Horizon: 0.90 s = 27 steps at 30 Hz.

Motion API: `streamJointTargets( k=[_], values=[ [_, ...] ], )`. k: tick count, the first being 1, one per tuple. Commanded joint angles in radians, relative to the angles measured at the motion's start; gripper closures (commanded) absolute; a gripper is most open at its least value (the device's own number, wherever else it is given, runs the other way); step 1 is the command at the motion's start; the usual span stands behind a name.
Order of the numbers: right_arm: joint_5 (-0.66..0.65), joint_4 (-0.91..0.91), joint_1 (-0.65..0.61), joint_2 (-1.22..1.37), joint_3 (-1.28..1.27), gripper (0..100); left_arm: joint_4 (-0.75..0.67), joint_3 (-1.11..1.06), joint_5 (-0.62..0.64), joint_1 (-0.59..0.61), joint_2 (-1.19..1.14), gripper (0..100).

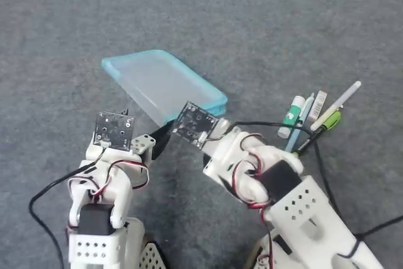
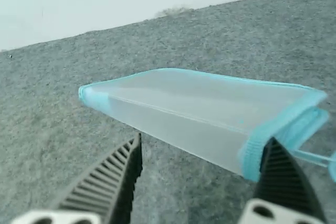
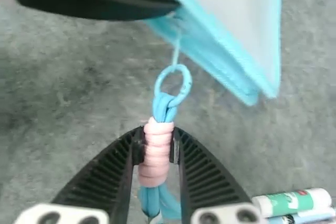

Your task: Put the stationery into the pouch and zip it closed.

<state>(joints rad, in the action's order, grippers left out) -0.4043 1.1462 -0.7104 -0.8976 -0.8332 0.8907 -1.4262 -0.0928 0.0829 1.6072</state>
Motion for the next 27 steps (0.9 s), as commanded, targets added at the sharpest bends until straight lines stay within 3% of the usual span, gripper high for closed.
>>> streamJointTargets(
  k=[1, 14, 22, 27],
  values=[
    [-0.040, -0.001, 0.096, -0.038, -0.017, 99.2, -0.048, 0.019, 0.018, 0.028, -0.026, 67],
    [-0.063, -0.005, 0.134, -0.027, 0.012, 99.2, -0.037, 0.018, 0.020, -0.002, -0.026, 67],
    [-0.003, 0.097, 0.041, 0.133, 0.334, 99.2, 0.201, 0.143, 0.020, -0.149, 0.046, 65],
    [0.063, 0.081, 0.033, 0.249, 0.413, 99.2, 0.187, 0.101, 0.015, -0.143, 0.124, 64]
  ],
)
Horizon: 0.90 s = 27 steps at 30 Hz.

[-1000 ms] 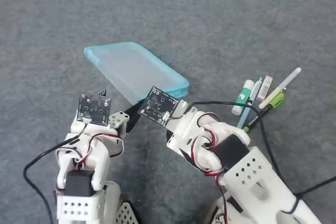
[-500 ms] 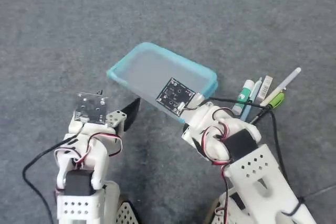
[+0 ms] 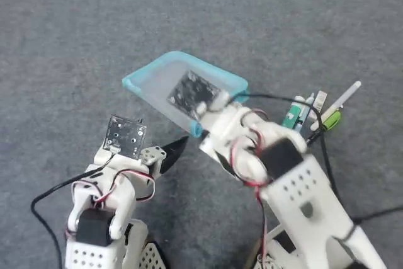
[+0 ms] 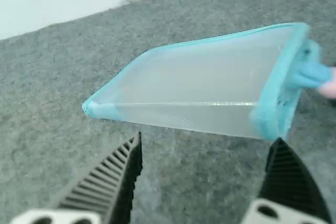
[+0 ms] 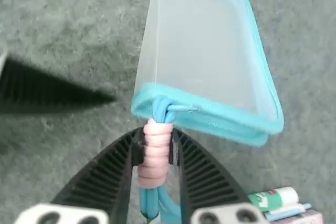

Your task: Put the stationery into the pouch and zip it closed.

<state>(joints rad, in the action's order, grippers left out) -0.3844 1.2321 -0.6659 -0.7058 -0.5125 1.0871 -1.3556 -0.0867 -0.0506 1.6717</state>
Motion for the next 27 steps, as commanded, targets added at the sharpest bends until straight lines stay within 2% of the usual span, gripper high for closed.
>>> streamJointTargets(
  k=[1, 14, 17, 23, 27],
  values=[
    [0.048, -0.008, -0.012, 0.056, 0.089, 99.2, -0.015, 0.024, 0.009, -0.009, 0.061, 64],
    [0.075, -0.012, -0.076, -0.025, 0.055, 99.2, -0.069, 0.015, 0.014, -0.046, -0.035, 64],
    [0.077, -0.012, -0.077, -0.038, 0.054, 99.2, -0.129, -0.021, 0.011, -0.040, -0.057, 64],
    [0.066, 0.042, -0.077, -0.147, 0.041, 99.2, -0.249, -0.045, 0.009, 0.048, -0.157, 64],
    [0.017, 0.039, -0.090, -0.186, -0.069, 99.2, -0.308, -0.041, 0.014, 0.057, -0.241, 64]
  ],
)
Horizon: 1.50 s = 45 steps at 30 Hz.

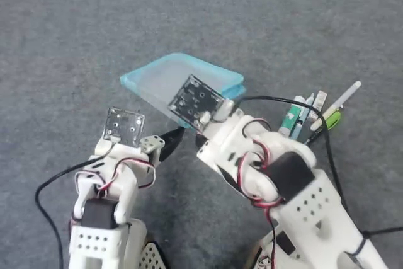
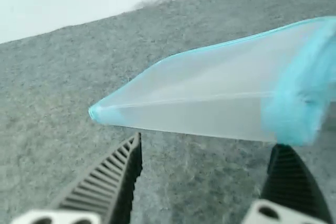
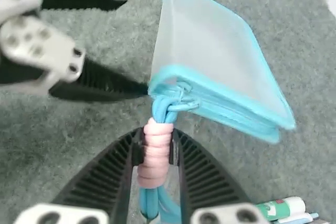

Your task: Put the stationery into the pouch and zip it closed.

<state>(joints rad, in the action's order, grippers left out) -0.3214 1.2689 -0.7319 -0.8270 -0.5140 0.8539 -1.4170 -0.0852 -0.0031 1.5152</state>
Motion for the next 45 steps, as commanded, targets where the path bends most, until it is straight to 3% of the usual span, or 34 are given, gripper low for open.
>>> streamJointTargets(
  k=[1, 8, 18, 27, 41, 45],
  values=[
    [-0.054, -0.012, -0.027, -0.068, -0.106, 99.2, -0.081, 0.024, 0.012, 0.009, -0.095, 64],
    [-0.054, -0.170, -0.027, -0.059, -0.264, 99.2, 0.011, 0.082, 0.012, 0.000, -0.106, 64],
    [-0.017, -0.102, 0.002, 0.007, -0.058, 99.2, 0.181, 0.209, 0.011, -0.002, -0.095, 64],
    [0.018, -0.131, 0.001, 0.105, -0.023, 99.2, 0.218, 0.153, 0.006, -0.058, 0.095, 62],
    [0.020, -0.036, -0.041, 0.102, 0.060, 99.2, 0.101, 0.056, -0.025, -0.063, 0.068, 62],
    [0.014, -0.018, -0.085, 0.079, 0.011, 99.2, 0.025, 0.054, -0.023, 0.029, 0.012, 62]
  ],
)
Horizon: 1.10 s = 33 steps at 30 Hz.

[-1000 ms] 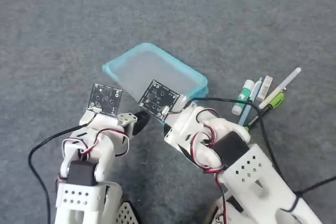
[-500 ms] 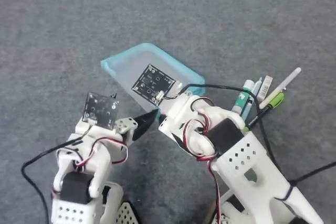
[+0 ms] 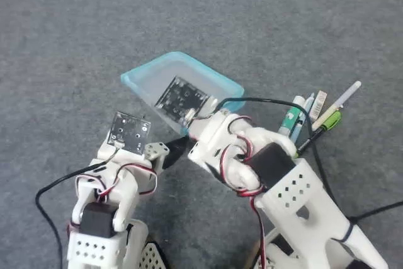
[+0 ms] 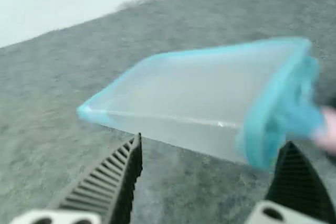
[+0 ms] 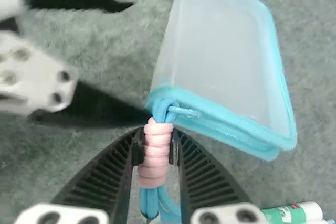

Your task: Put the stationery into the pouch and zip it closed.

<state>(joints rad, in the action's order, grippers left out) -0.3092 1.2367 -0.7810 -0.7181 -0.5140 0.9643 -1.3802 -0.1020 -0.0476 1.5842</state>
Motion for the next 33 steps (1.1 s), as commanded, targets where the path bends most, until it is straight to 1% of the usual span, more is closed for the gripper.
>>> streamJointTargets(
  k=[1, 8, 12, 14, 20, 25, 29, 31, 33],
  values=[
    [-0.014, 0.015, -0.039, -0.048, -0.014, 99.2, -0.101, 0.018, -0.006, 0.087, -0.071, 62],
    [-0.069, 0.013, -0.036, -0.234, -0.226, 99.2, -0.161, 0.019, -0.006, 0.098, -0.158, 62],
    [-0.075, 0.015, -0.035, -0.306, -0.319, 99.2, -0.176, 0.018, -0.006, 0.098, -0.176, 62],
    [-0.075, 0.015, -0.008, -0.332, -0.341, 99.2, -0.180, 0.016, -0.006, 0.098, -0.176, 62],
    [-0.104, 0.044, 0.062, -0.361, -0.345, 99.2, -0.178, 0.015, -0.006, 0.101, -0.176, 62],
    [-0.104, 0.036, 0.090, -0.361, -0.339, 99.2, -0.199, 0.015, -0.008, 0.183, -0.178, 62],
    [-0.094, 0.012, 0.093, -0.337, -0.301, 99.2, -0.181, 0.016, -0.008, 0.138, -0.175, 62],
    [-0.092, 0.005, 0.094, -0.294, -0.261, 99.2, -0.167, 0.019, -0.009, 0.124, -0.170, 62],
    [-0.063, -0.010, 0.091, -0.222, -0.209, 99.2, -0.163, 0.021, -0.009, 0.117, -0.170, 62]
  ],
)
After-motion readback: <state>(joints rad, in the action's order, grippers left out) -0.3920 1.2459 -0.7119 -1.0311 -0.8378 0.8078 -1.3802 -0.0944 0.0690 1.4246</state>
